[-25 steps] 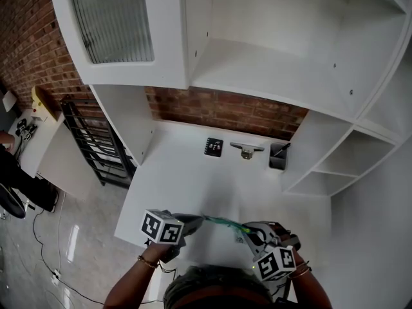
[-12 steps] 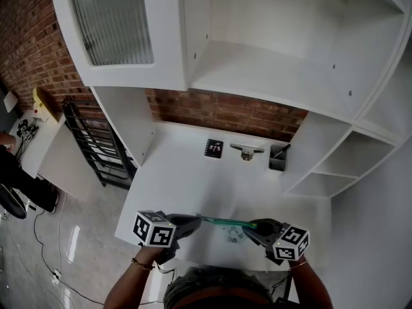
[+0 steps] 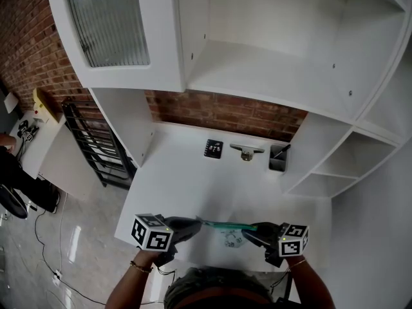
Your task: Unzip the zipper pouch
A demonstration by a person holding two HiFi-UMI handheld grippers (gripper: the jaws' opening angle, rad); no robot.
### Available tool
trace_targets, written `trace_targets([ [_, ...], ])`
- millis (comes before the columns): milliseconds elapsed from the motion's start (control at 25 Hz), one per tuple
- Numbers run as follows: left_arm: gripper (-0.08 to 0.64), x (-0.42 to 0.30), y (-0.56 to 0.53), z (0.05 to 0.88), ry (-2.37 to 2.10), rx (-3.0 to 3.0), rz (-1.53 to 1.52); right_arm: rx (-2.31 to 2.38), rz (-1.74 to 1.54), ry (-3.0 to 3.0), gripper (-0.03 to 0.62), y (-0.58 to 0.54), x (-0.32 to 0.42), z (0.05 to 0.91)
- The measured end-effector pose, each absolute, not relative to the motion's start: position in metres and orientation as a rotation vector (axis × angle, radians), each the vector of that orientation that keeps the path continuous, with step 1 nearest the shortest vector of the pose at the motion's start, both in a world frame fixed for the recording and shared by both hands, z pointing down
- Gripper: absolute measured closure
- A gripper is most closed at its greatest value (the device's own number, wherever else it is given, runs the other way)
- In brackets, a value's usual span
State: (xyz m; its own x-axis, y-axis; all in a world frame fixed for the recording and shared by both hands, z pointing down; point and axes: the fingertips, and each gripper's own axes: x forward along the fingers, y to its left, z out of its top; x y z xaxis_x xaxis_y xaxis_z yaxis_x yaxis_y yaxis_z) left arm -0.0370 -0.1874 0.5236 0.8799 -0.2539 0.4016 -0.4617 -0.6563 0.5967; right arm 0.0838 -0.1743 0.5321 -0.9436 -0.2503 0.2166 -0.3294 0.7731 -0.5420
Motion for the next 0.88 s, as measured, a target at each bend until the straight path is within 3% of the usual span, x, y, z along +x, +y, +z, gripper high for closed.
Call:
trace_targets([
  [400, 0.561, -0.032, -0.202, 0.528, -0.666, 2.594, 0.224, 0.622, 1.029, -2.872, 0.586, -0.199, 0.090, 0.550],
  [640, 0.561, -0.037, -0.230, 0.560, -0.983, 2.640, 0.192, 0.594, 1.543, -2.850, 0.586, -0.228, 0.087, 0.568],
  [880, 0.561, -0.038, -0.244, 0.523, -1.019, 2.623, 0.019, 0.055, 2.376, -2.674, 0.586, -0.234, 0.080, 0.540],
])
